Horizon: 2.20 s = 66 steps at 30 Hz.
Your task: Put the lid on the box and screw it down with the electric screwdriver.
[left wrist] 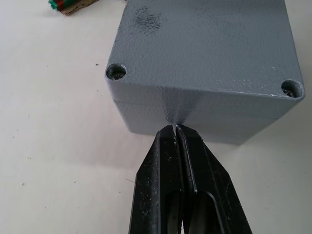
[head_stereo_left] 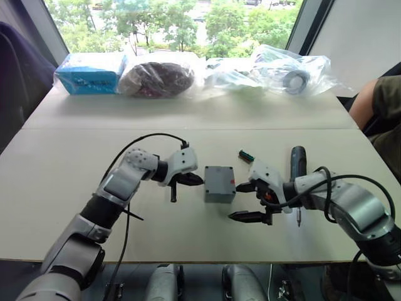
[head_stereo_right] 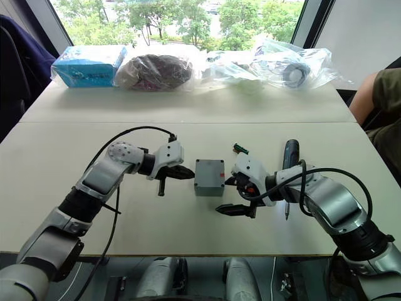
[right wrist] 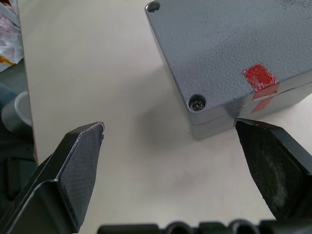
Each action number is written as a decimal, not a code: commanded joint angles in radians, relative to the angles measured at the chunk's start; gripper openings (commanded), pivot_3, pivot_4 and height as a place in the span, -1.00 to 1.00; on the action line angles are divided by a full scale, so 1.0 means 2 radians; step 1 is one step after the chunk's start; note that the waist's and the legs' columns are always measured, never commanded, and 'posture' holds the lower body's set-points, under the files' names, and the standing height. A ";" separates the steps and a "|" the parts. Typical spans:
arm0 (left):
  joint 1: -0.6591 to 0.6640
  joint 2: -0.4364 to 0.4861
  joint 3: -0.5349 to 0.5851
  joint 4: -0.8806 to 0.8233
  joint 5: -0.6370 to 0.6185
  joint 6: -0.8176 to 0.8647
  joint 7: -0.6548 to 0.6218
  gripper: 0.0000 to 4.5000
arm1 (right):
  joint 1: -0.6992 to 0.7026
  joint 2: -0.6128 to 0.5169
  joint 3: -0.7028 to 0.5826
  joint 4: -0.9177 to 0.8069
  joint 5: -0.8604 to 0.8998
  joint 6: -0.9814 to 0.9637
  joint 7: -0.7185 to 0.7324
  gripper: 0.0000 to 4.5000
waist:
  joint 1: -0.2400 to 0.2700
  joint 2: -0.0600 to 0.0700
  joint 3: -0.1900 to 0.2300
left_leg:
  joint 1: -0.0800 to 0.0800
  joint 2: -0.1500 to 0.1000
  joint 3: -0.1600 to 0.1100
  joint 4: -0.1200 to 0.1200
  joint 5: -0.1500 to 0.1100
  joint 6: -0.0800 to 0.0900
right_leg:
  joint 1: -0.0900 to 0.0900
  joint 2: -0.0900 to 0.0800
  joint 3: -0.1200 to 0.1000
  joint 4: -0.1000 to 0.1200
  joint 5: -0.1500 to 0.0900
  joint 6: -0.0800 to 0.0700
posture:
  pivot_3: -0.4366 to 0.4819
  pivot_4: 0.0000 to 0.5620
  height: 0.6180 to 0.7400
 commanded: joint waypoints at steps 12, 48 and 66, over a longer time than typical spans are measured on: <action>-0.011 0.028 0.051 -0.029 -0.051 0.027 -0.029 -1.00 | -0.019 -0.009 -0.127 -0.006 0.085 0.041 0.005 0.99 | 0.000 0.000 0.000 | 0.000 0.000 0.000 0.000 0.000 0.000 | 0.000 0.000 0.000 0.000 0.000 0.000 | -0.05 -0.47 1.00; -0.021 0.024 0.103 -0.063 -0.138 0.095 0.012 -1.00 | -0.205 0.152 -0.060 0.499 -0.172 -0.283 -0.017 0.14 | -0.005 -0.001 0.000 | 0.000 0.000 0.001 0.000 0.001 -0.001 | 0.000 0.000 0.000 0.000 0.001 0.002 | -0.05 -0.47 1.00; -0.016 0.025 0.099 -0.059 -0.134 0.088 0.015 -1.00 | -0.203 0.158 -0.069 0.496 -0.178 -0.287 -0.008 -0.97 | -0.006 0.000 0.000 | 0.000 0.000 0.001 0.000 0.001 -0.002 | 0.000 0.000 0.000 0.000 0.001 0.002 | -0.05 -0.47 1.00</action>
